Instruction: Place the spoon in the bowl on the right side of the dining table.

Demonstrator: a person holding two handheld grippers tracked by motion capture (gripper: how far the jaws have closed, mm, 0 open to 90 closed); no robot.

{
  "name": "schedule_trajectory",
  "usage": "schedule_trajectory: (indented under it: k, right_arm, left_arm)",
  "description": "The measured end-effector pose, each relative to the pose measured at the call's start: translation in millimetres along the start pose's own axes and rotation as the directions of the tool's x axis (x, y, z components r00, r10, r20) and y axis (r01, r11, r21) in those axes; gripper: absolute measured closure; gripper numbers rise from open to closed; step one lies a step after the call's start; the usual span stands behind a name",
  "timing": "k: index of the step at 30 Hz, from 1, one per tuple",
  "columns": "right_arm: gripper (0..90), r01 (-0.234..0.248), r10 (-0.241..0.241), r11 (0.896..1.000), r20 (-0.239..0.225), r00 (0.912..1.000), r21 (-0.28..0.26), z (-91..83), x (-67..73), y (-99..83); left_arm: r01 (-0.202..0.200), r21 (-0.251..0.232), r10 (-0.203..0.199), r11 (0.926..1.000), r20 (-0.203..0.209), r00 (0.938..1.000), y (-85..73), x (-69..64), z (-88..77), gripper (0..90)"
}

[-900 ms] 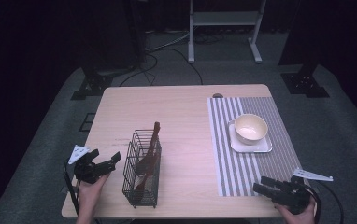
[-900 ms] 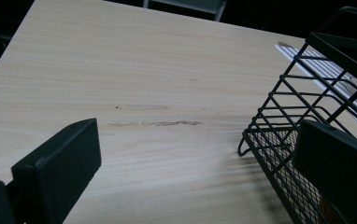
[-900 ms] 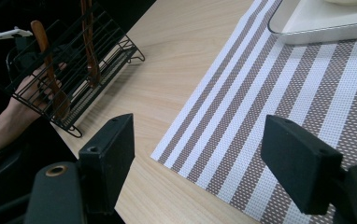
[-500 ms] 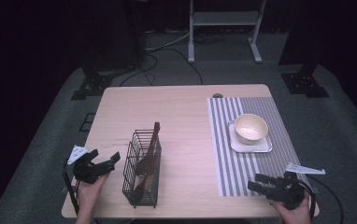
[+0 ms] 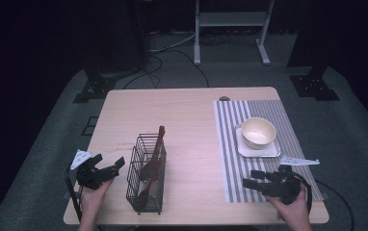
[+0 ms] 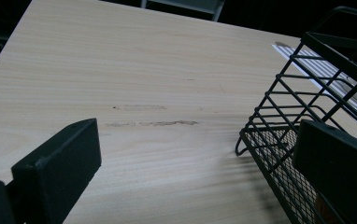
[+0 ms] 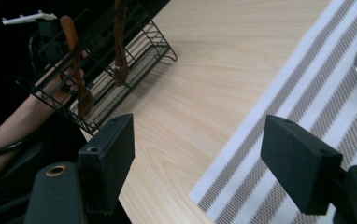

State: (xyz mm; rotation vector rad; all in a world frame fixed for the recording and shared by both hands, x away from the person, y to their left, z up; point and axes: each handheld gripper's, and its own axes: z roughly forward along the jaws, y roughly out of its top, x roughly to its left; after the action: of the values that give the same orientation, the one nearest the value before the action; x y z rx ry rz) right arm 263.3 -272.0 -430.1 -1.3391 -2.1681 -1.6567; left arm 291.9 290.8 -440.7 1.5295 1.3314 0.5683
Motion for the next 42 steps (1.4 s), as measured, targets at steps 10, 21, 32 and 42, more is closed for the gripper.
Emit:
schedule_trajectory:
  k: [10, 21, 32, 42]
  right_arm:
    - [28.4, 0.047, -0.047, 0.999, -0.018, 0.9987, -0.017, 10.0, 14.9, 25.3]
    - [27.8, 0.102, -0.101, 0.995, -0.059, 0.9931, 0.019, 26.6, 35.3, 59.6]
    - [27.9, 0.111, -0.105, 0.992, -0.084, 0.9908, 0.061, 40.3, 42.7, 76.3]
    - [27.9, 0.108, -0.099, 0.991, -0.100, 0.9900, 0.084, 50.3, 45.0, 81.5]
  left_arm:
    - [-0.005, 0.002, 0.005, 1.0000, -0.005, 1.0000, 0.1, 0.5, 0.4, 0.2]
    - [-0.003, 0.000, 0.003, 1.0000, 0.000, 1.0000, 0.3, -0.6, 0.8, 0.2]
    - [-0.007, 0.004, 0.007, 1.0000, -0.001, 1.0000, 0.5, -0.5, 0.1, 0.2]
    - [-0.006, 0.002, 0.006, 1.0000, -0.001, 1.0000, 0.6, -0.4, 0.1, 0.2]
